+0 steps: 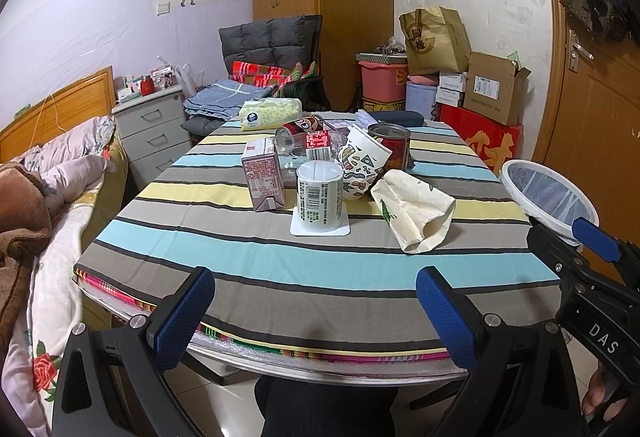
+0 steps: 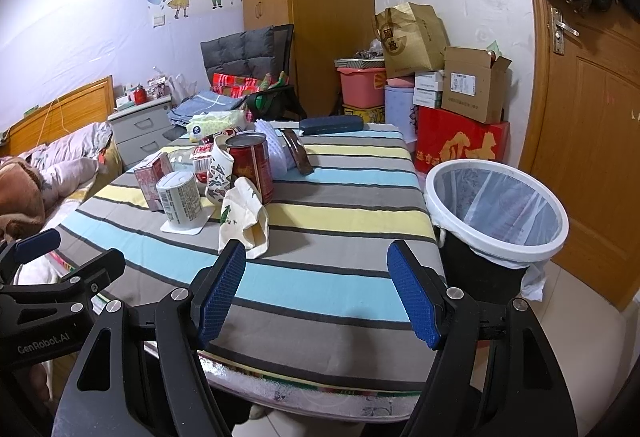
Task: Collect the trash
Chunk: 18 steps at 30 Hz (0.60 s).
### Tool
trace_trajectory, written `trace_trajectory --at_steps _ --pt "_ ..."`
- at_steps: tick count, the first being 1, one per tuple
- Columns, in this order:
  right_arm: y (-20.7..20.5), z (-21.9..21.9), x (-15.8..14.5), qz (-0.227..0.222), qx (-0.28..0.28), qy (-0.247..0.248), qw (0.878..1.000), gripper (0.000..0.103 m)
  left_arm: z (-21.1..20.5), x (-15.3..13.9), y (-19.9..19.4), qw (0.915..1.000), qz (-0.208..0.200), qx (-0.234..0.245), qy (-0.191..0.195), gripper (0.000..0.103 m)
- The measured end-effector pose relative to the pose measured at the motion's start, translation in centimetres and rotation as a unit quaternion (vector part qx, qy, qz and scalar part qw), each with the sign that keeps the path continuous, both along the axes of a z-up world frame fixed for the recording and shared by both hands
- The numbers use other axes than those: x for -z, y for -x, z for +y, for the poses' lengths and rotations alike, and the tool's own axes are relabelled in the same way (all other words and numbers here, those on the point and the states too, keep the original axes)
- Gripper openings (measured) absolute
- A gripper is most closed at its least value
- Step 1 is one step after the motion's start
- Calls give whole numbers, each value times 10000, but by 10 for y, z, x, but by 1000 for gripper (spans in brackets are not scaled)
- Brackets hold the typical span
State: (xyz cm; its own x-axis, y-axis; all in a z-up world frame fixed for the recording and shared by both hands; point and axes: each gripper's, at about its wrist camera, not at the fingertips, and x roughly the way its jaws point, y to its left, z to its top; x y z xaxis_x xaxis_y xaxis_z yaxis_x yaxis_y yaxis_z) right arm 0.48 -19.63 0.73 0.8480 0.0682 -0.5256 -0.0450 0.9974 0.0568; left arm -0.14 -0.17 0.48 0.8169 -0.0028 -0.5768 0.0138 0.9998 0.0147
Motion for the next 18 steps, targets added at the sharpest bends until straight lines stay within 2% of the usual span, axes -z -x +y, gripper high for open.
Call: trace_trajectory --at_steps 18 --pt "-2 1 1 29 10 21 10000 75 6 -2 -8 10000 46 8 78 102"
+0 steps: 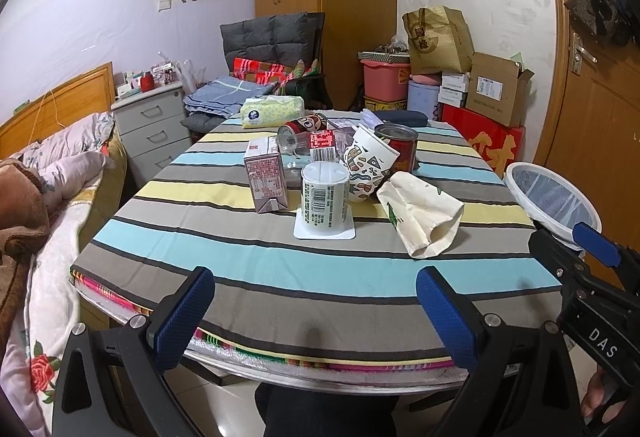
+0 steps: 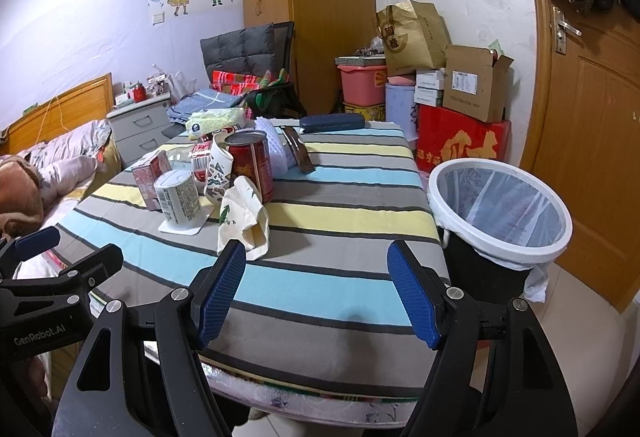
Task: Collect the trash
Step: 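Grasp the cream cloth bag with the right tool while the left tool grasps the white paper cup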
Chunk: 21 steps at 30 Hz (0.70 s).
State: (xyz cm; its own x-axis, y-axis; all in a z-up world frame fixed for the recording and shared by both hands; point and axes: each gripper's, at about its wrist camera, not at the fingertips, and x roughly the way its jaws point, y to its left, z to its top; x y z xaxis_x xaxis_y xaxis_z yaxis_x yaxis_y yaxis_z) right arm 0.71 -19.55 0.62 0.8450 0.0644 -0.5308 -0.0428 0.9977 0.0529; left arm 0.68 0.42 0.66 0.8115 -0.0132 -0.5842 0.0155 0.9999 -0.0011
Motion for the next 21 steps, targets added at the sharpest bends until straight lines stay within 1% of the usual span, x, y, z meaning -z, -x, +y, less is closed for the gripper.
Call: trace_trajectory --at_steps 3,7,11,13,16,17,19,21 --pt "-2 0 0 -27 -33 -61 10000 75 4 2 -8 9999 77 55 106 102" --pt "-17 4 4 0 -211 -192 9996 75 16 6 -26 9995 134 80 284 102" --pt "-42 10 18 240 -439 -438 9978 75 25 13 -48 9993 224 86 290 102" --pt "-52 15 24 405 -502 -424 9970 75 29 17 -60 9991 279 161 286 102" --pt "-65 23 31 509 -598 -340 9963 75 32 21 -75 9985 353 262 315 101" --pt "-69 26 32 538 -670 -336 9957 73 33 22 -80 9984 362 305 318 101" --pt "-76 30 34 683 -711 -314 9946 64 34 24 -90 9979 445 332 331 101" --pt "-77 30 33 692 -765 -311 9942 64 34 25 -100 9974 464 401 388 101"
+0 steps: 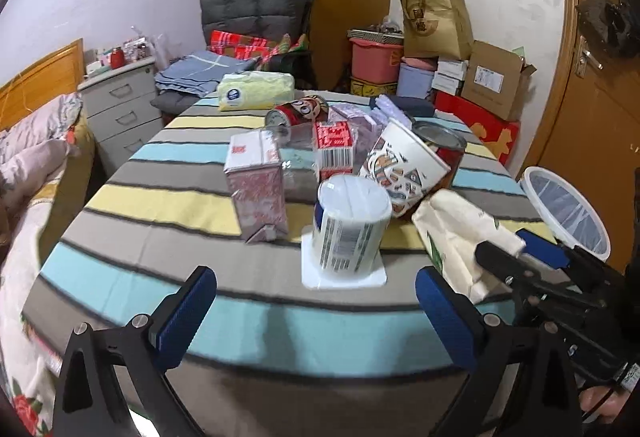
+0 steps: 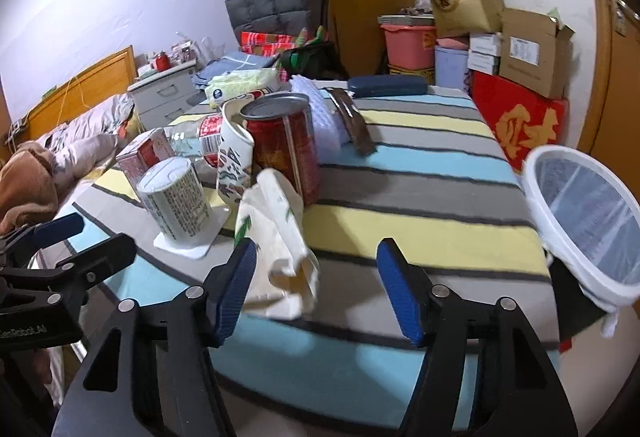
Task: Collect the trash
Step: 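Grasp the cream cloth bag with the right tool while the left tool grasps the white paper cup, then carry both items over the white bin and open both tools to drop them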
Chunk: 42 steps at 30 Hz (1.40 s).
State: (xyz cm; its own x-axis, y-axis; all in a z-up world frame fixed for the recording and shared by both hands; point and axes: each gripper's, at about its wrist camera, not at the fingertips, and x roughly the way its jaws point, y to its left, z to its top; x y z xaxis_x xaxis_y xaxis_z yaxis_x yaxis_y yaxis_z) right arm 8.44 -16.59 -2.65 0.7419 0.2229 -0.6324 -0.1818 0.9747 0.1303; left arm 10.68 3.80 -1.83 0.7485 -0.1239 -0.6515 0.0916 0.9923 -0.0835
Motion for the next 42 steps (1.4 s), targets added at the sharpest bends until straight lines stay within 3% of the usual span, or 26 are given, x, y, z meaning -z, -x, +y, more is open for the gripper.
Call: trace_trajectory --at_steps 12,15,17,19,24,33,42 --pt "-11 0 5 398 -211 -65 9990 39 -6 11 -42 9993 212 155 264 100" --pt "-16 -1 6 506 -219 -107 9984 26 -9 15 -48 9993 230 175 251 92" --pt "-14 -3 6 513 -236 -166 9983 26 -11 17 -53 9990 322 204 247 81" --pt "-16 -2 5 503 -242 -134 9984 24 -14 20 -57 9988 341 246 232 78" --pt "-17 -5 4 498 -205 -188 9984 21 -18 25 -63 9974 500 385 333 52" --pt "-17 -18 1 452 -61 -318 9985 16 -26 16 -52 9978 416 416 304 51" --pt "-6 -41 -18 169 112 -436 9988 15 -54 -11 -31 9971 205 673 298 51"
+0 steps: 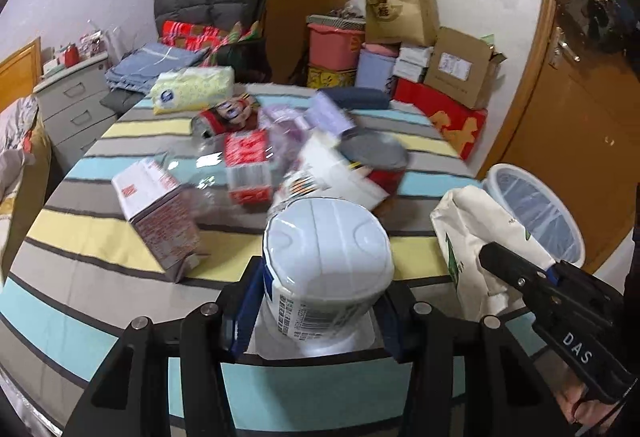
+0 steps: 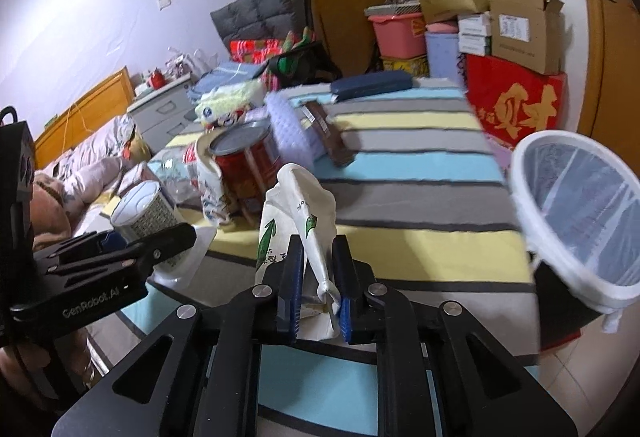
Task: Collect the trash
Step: 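Carry both items over the white bin and open both tools to drop them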
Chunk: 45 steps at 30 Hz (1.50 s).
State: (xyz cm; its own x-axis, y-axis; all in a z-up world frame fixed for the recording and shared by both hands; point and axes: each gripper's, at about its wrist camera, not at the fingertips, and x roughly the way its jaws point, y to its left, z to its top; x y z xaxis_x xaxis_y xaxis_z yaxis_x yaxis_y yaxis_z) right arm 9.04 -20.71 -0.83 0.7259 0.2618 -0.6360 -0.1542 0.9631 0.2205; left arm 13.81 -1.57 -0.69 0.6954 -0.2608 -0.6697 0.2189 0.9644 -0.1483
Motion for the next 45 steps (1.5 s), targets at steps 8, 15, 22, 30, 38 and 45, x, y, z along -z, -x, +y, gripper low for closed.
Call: trace_trajectory --at_steps 8,15,22,30,38,45 --pt "2 -34 -19 -285 443 127 9985 15 -54 -32 7 9982 -337 490 -33 51" --pt "7 -72 -30 -473 932 345 9939 15 -113 -51 6 9934 -524 1021 -77 51" --pt "6 -116 -36 -531 1406 551 9871 15 -180 -59 -6 9862 -518 1572 -61 51" --pt "2 -161 -29 -343 1902 695 9787 15 -251 -52 -24 9765 -364 2123 -26 51" --pt "-6 -188 -10 37 2047 797 9756 15 -295 -29 -41 9726 -46 2323 -99 51" --pt "-13 -203 6 349 2111 911 9726 18 -309 -9 -57 9721 240 2330 -136 53"
